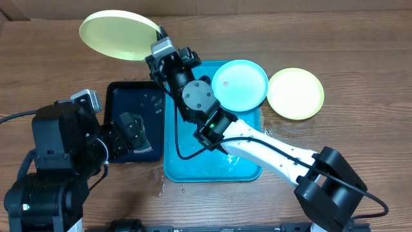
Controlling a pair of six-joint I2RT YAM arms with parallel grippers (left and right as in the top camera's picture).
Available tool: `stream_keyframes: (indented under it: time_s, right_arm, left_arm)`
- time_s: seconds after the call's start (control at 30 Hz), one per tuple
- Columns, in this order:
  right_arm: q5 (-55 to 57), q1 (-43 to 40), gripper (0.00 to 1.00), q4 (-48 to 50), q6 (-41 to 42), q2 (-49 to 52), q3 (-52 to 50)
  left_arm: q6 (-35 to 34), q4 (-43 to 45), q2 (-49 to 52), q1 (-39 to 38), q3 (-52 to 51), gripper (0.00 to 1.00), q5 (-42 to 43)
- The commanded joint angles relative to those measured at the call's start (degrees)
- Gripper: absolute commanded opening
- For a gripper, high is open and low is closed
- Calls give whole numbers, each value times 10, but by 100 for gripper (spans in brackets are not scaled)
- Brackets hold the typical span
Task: Clean dirty plates on tray and stack at the side
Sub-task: 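Carry the yellow plate right and set it onto the other yellow plate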
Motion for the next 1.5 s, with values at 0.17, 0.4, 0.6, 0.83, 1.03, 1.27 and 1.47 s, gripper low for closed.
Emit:
stream_keyframes:
  time_s: [0.17,0.4,0.6,0.83,1.03,1.27,1.47]
  right_arm:
    - [30,-2,4,-296,359,-2,10]
    - [-33,-26,4,-422,528,-4,9]
    - [-40,-63,4,-432,529,-44,9]
    - [-89,-158,4,-574,596,-111,9]
    - [-236,-310,4,-723,633,-132,9]
    - [-276,-464,4,-842,626,-131,6]
    - [-268,-551,4,-922,625,-131,4]
  left_arm:
    - [-10,0,0,2,5,100,-4]
    - [-10,0,0,2,5,100,-4]
    - [-10,0,0,2,5,100,-4]
    - [-10,0,0,2,5,100,-4]
    - [-10,0,0,2,5,100,-4]
    - [-10,0,0,2,5,100,-4]
    - [-10,0,0,2,5,100,-4]
